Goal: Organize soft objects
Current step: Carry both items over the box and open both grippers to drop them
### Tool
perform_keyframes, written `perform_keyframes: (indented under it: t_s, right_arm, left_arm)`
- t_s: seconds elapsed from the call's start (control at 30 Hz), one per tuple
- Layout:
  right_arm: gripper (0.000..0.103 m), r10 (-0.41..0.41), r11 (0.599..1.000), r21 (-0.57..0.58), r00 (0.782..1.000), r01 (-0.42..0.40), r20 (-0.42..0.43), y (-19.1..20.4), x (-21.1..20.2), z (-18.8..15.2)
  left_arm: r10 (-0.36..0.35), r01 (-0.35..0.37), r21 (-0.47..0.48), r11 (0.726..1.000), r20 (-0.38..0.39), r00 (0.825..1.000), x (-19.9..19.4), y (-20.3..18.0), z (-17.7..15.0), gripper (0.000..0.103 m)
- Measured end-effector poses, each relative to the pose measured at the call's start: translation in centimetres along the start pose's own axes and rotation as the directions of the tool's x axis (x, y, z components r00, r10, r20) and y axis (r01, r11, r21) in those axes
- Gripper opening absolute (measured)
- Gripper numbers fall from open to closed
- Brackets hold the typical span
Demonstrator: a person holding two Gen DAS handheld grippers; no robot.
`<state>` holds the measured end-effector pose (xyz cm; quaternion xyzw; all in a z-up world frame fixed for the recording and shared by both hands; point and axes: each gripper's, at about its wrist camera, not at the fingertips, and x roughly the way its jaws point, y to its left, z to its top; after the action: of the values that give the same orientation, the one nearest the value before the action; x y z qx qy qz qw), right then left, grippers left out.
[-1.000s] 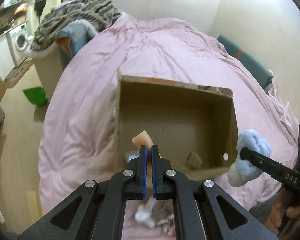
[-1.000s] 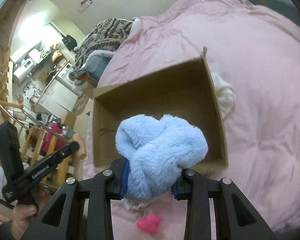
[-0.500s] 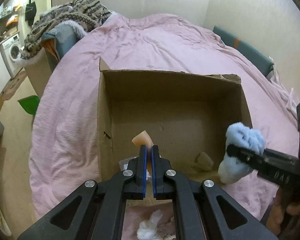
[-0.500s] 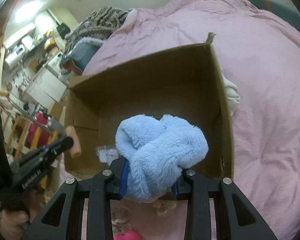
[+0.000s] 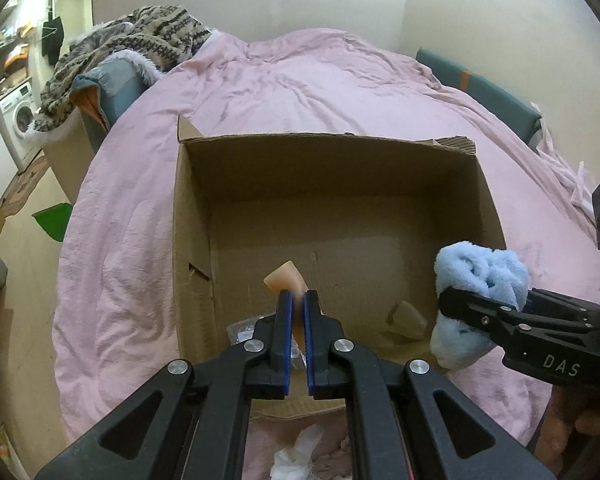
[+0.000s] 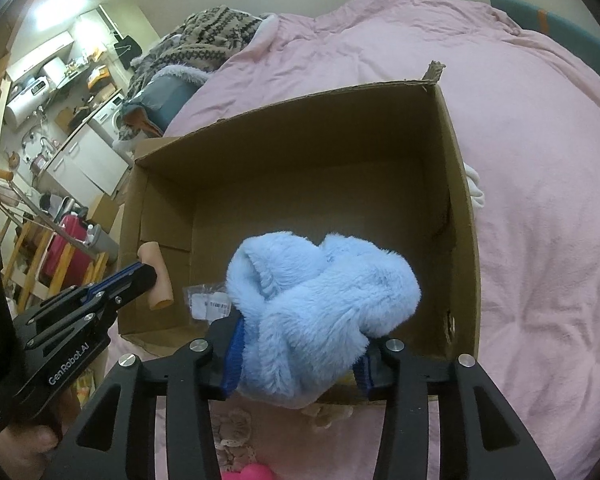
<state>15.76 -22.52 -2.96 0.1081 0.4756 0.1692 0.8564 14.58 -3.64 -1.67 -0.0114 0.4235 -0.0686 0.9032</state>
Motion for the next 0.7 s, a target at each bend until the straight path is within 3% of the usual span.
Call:
perform_keyframes:
  t_s: [0.4,0.7]
  right_arm:
    - [0.051,0.046,0.999,0.001,0.999,-0.046,0.003,0.41,-0.18,-0.17]
    - [0.07,0.037,0.999,0.03,0.999,-0.037,0.005,0.06,-0.26,0.12]
  left_arm:
    - [0.0,0.0,-0.033,0.999,0.006,1.0,-0.06,0.52,-0.12,0.006]
    - [0.01,-0.01,-0.034,0.999,0.005,1.0,-0.24,0.5,-0.09,0.012]
